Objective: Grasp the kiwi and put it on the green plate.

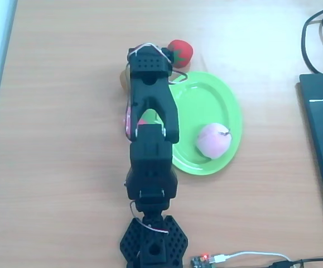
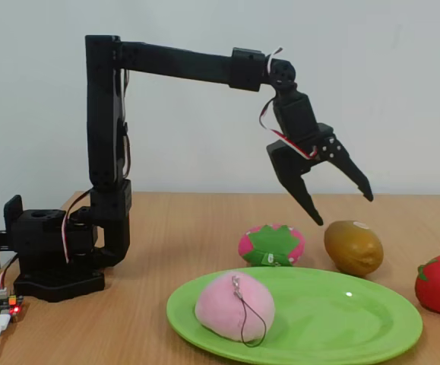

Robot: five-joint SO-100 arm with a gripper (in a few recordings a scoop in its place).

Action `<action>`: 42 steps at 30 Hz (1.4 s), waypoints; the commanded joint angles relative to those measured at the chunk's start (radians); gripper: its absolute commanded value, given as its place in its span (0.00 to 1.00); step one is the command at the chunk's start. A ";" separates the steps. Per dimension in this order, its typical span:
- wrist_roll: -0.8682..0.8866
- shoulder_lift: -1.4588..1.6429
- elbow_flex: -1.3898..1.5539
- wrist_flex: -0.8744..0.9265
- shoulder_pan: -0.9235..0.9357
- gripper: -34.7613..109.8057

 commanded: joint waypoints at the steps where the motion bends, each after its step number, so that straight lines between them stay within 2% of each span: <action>1: -0.005 -0.012 -0.055 0.011 -0.008 0.53; 20: 0.006 -0.195 -0.118 0.008 -0.066 0.58; 42: 0.031 -0.360 -0.221 -0.015 -0.061 0.57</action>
